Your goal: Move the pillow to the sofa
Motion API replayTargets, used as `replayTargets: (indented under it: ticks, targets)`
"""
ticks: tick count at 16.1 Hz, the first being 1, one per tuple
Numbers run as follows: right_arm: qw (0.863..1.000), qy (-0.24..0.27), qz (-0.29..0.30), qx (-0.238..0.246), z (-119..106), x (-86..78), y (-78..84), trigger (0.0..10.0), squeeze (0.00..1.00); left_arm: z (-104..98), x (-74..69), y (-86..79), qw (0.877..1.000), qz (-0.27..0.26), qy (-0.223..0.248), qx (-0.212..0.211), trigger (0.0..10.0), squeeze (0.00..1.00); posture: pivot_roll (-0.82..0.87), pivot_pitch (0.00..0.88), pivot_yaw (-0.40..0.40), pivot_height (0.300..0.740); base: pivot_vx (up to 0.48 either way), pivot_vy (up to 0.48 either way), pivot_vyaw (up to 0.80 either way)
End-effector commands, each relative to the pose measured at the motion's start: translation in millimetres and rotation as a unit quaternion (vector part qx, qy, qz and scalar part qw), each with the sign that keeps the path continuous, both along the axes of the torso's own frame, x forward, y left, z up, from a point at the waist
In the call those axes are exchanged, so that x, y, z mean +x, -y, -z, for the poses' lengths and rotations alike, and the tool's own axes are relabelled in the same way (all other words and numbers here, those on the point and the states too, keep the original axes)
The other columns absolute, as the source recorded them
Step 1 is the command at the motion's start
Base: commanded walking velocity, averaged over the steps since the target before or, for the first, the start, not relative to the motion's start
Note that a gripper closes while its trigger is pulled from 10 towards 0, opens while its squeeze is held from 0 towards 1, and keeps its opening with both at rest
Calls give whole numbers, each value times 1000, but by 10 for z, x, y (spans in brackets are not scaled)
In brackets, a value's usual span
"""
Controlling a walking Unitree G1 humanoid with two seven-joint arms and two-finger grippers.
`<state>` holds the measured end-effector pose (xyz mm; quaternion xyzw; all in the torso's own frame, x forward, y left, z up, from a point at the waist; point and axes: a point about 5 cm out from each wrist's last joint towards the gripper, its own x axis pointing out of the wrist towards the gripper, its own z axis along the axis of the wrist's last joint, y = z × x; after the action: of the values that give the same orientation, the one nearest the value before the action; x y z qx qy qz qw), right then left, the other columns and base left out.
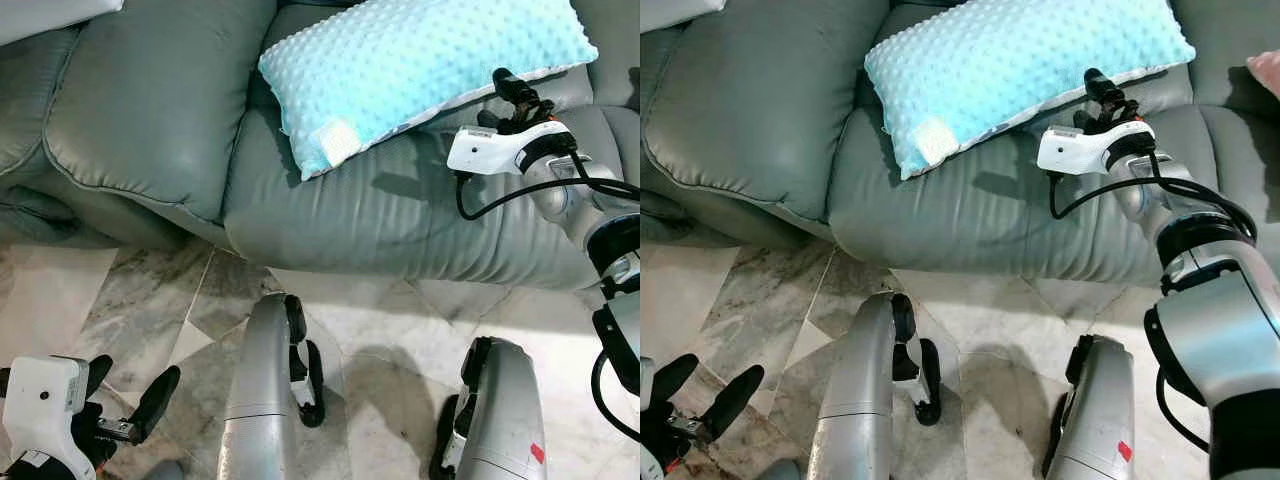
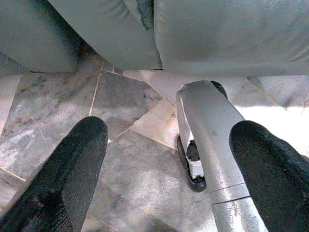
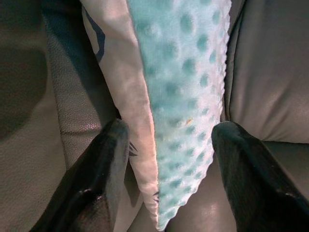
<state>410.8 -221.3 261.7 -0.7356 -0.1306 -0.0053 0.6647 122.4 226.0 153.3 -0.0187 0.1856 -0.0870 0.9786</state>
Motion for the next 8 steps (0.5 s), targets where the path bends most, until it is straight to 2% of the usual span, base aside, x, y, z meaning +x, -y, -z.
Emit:
replayTargets:
  ticks: [1,8]
  targets:
    - [1000,-19,-4,-6,89,-5,-19,0,0,11,-59,-54,1000,-10,-16,16,10000,0,208,426,226,548,0,0,0]
    - [999,-32,-8,-2,169,0,-75,0,0,20,-93,-82,999,-16,-23,21,10000,0,210,433,227,548,0,0,0]
